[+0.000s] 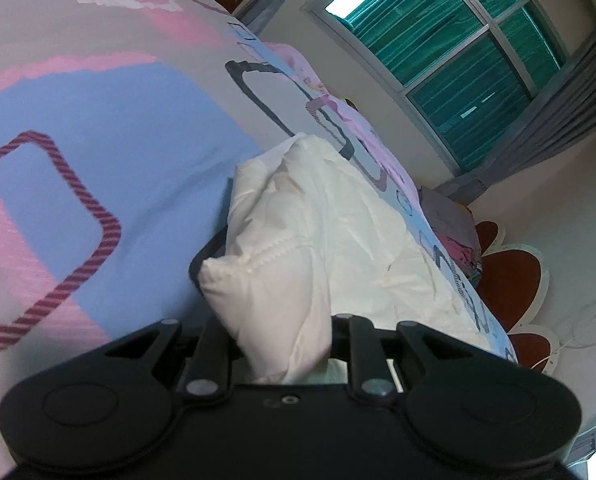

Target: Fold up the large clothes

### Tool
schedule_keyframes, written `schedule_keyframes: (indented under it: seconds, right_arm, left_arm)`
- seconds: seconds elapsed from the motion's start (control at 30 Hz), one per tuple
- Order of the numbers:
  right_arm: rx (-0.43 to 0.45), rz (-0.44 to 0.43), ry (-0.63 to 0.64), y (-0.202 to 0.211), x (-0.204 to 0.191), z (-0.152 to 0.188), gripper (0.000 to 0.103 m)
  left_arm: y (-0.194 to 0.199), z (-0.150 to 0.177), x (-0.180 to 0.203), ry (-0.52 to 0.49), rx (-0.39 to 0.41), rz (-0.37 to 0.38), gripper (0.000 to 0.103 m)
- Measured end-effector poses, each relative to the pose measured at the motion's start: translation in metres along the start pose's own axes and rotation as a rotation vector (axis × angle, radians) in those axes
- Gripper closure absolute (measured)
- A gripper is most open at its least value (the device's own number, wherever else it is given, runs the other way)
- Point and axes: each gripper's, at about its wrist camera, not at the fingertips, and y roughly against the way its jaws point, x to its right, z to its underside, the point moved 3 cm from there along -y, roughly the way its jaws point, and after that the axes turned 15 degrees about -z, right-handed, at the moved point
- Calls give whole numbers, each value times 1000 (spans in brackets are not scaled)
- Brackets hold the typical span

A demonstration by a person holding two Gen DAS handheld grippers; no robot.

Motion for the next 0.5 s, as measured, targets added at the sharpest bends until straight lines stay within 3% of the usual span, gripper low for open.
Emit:
schedule_keyframes:
  seconds: [0.1,0.13,0.17,0.2,0.27,0.37,0.4,0.43,0.5]
  right_arm:
    - [-14,11,6,-2,6,2,82]
    - [-27,27,16,-5,8,3,78]
    - [-41,40,13,-8,12,4,72]
    - [-56,63,-1,-10,18,3,54]
    - [-13,122,-7,-1,25,-2,39]
    - [98,143,11,30,23,-11,39]
    - [140,148,28,41,20,-14,52]
    - [170,142,48,50,16,-18,82]
    - [184,125,80,55,4,-23,98]
  left_arm:
    - [-7,2,-2,-1,-12,-18,81]
    - [-12,2,-3,3,-21,-25,74]
    - [-15,3,-5,5,-31,-48,59]
    - [-18,4,-5,-1,-39,-92,50]
    - [-16,5,-3,-15,-17,-119,44]
    - [-3,7,0,-33,18,-142,28]
    - [3,7,-2,-28,46,-137,28]
    - [6,7,-6,-22,56,-120,29]
    - [5,6,-13,4,49,-85,33]
